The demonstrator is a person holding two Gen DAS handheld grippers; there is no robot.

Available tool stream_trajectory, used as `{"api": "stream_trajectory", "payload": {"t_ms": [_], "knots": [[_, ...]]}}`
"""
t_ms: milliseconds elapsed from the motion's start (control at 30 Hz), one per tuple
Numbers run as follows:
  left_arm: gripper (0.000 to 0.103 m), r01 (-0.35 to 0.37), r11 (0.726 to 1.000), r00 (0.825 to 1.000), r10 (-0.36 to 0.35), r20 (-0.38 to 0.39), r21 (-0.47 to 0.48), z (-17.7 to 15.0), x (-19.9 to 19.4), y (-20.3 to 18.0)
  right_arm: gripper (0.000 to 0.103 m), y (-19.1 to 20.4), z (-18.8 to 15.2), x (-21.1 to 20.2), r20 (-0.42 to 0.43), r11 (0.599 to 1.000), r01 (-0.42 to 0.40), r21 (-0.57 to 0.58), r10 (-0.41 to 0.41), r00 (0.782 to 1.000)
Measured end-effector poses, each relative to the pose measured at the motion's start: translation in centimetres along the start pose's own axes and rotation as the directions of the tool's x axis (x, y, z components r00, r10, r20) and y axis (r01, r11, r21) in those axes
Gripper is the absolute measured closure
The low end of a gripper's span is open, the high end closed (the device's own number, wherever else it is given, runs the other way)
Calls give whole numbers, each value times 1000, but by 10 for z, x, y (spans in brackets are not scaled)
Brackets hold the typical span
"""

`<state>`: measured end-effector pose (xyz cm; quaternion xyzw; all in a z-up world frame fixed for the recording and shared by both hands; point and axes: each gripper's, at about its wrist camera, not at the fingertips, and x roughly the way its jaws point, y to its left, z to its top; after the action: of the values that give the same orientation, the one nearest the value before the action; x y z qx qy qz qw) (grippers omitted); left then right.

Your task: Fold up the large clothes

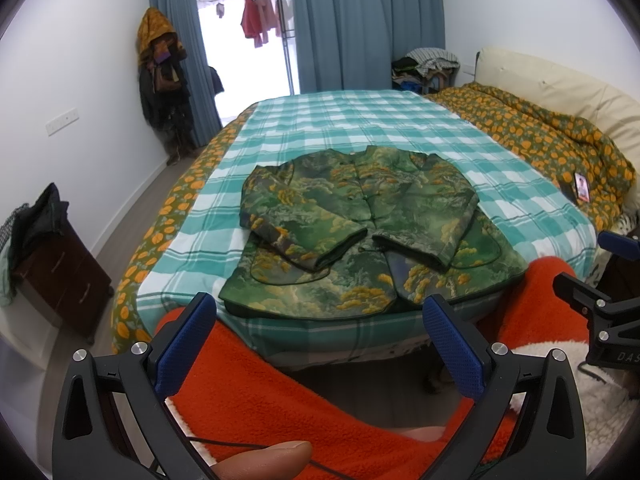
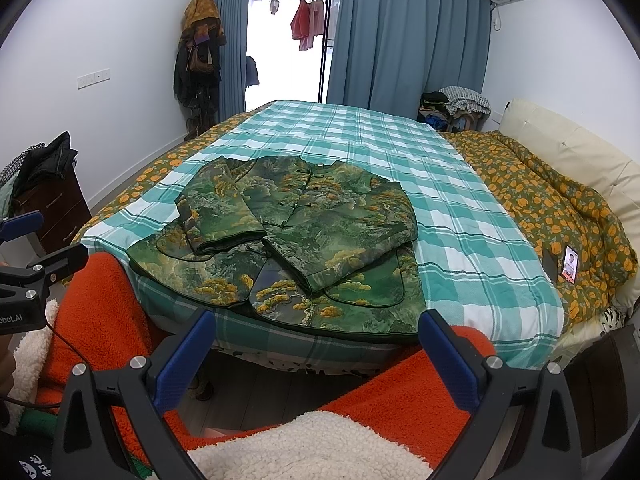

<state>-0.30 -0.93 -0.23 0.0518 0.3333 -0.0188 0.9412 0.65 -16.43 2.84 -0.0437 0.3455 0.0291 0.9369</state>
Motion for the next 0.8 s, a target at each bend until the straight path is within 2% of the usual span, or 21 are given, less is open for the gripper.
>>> {"api": "stream_trajectory", "payload": {"t_ms": [800], "knots": [[0, 1, 1000, 1000, -1, -5, 2, -7, 1, -1, 0, 3, -2, 1, -5, 1000, 2, -1, -2, 1000]]}}
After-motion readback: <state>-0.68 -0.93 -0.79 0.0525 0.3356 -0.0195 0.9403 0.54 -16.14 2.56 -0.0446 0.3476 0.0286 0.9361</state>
